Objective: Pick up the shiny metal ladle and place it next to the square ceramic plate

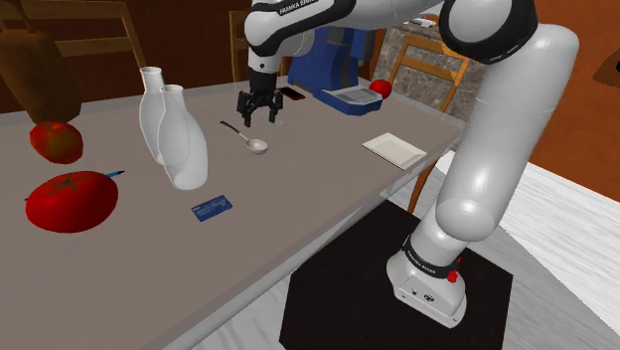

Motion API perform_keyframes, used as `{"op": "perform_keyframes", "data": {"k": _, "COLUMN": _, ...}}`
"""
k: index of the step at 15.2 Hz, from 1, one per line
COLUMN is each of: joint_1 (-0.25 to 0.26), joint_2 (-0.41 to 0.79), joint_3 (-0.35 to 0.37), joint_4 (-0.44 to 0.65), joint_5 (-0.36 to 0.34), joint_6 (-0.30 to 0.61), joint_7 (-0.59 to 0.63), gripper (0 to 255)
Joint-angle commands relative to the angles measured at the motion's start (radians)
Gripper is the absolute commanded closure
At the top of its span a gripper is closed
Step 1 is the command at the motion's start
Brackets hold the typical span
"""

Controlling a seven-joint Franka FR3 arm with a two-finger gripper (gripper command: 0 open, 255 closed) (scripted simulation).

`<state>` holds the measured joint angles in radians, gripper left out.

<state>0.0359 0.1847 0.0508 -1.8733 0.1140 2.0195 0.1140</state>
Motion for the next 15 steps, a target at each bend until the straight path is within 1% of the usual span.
{"op": "perform_keyframes", "data": {"k": 1, "joint_1": 0.0, "joint_2": 0.075, "joint_3": -0.002, "joint_4": 0.07, "joint_5": -0.002, "joint_6": 0.014, "joint_7": 0.007, "gripper": 0}}
{"op": "perform_keyframes", "data": {"k": 6, "joint_1": 0.009, "joint_2": 0.255, "joint_3": -0.003, "joint_4": 0.274, "joint_5": -0.008, "joint_6": 0.014, "joint_7": 0.035, "gripper": 0}}
{"op": "perform_keyframes", "data": {"k": 13, "joint_1": 0.015, "joint_2": 0.291, "joint_3": -0.001, "joint_4": 0.232, "joint_5": -0.006, "joint_6": 0.092, "joint_7": 0.033, "gripper": 0}}
{"op": "perform_keyframes", "data": {"k": 15, "joint_1": 0.015, "joint_2": 0.294, "joint_3": -0.001, "joint_4": 0.228, "joint_5": -0.006, "joint_6": 0.098, "joint_7": 0.033, "gripper": 0}}
